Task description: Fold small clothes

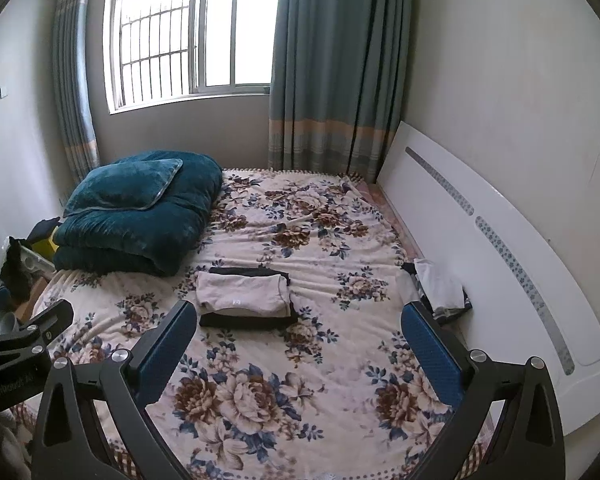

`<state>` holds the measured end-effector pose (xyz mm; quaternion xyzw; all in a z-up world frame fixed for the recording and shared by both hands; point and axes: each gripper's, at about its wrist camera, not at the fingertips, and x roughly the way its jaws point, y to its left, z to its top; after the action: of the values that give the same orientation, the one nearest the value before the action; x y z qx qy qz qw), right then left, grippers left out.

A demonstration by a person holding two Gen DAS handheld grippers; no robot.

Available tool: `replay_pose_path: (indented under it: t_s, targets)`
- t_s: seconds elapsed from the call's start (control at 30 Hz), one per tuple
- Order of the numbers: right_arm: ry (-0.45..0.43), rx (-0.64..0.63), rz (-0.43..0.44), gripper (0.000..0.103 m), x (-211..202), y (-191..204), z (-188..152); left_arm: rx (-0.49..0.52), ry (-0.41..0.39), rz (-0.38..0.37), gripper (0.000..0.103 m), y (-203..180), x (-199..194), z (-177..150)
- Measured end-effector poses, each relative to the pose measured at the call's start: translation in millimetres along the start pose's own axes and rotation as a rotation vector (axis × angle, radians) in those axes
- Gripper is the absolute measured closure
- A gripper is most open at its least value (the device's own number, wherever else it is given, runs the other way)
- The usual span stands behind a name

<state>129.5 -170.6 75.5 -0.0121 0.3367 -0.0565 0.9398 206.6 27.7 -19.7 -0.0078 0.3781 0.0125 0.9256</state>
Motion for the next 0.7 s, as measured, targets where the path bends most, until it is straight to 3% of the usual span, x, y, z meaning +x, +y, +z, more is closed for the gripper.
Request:
replay_pose_path:
  t_s: [0.7]
  targets:
    - [0.002, -0.016, 0.039, 0.0, -4, 15, 7, -0.001, -0.024, -0.004, 0.0, -7, -8, 10]
